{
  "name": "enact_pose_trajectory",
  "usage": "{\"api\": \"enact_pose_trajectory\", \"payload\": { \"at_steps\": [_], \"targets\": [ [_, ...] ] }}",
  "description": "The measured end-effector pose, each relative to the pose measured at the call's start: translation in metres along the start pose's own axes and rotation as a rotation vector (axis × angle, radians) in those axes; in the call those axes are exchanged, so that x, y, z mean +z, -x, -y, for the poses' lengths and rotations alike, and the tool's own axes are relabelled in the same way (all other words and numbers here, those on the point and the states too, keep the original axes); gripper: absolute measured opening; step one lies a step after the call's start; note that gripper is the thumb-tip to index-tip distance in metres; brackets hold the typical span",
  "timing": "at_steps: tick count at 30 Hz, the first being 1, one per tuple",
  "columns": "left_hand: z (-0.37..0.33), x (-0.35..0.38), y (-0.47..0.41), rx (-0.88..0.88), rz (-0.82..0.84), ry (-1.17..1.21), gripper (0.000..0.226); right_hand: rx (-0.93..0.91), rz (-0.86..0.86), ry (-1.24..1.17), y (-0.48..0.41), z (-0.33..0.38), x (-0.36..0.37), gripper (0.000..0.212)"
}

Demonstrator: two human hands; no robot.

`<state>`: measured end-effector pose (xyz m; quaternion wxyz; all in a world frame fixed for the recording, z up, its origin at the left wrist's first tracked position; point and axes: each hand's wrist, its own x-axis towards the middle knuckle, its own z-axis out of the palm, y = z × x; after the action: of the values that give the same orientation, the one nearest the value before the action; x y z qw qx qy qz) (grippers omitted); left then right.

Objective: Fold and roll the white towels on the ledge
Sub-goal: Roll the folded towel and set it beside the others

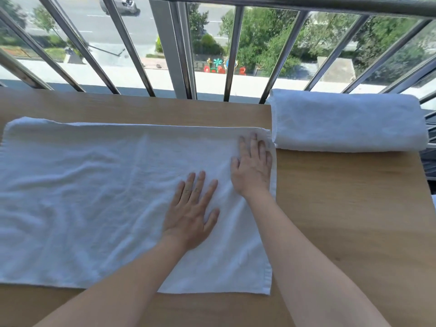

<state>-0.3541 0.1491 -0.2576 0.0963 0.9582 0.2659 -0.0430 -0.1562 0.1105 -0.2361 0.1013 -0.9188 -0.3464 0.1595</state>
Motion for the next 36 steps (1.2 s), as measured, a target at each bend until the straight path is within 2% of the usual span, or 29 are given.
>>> {"api": "enact_pose_trajectory", "payload": {
  "at_steps": [4,8,14,20,23,27,30,33,36],
  "targets": [
    [0.001,0.003,0.005,-0.020,-0.007,0.018,0.068,-0.007,0.026,0.008,-0.001,0.002,0.001,0.061],
    [0.004,0.004,0.013,-0.009,-0.008,0.029,0.067,-0.029,-0.024,-0.050,0.048,0.013,0.021,0.062],
    [0.002,0.003,0.018,0.041,0.004,0.054,0.067,-0.018,-0.081,0.041,0.101,-0.013,0.038,0.061],
    [-0.003,-0.004,0.012,0.019,-0.016,0.186,0.064,-0.018,-0.103,0.034,0.093,-0.023,0.031,0.062],
    [0.016,-0.009,0.002,-0.022,-0.055,0.148,0.064,-0.024,-0.129,-0.003,0.095,-0.010,0.033,0.063],
    [0.035,-0.009,-0.012,-0.070,-0.029,0.104,0.069,-0.147,-0.149,-0.033,0.087,0.019,0.034,0.058],
    [0.034,-0.003,-0.013,-0.105,-0.028,0.057,0.071,-0.243,-0.089,-0.032,0.069,0.037,0.036,0.056],
    [0.035,-0.002,-0.013,-0.098,-0.037,0.057,0.072,-0.315,0.002,0.075,0.046,0.030,0.037,0.059],
    [0.036,-0.005,-0.015,-0.089,-0.038,0.049,0.073,-0.237,-0.004,0.140,0.020,-0.005,0.027,0.062]
  ]
}}
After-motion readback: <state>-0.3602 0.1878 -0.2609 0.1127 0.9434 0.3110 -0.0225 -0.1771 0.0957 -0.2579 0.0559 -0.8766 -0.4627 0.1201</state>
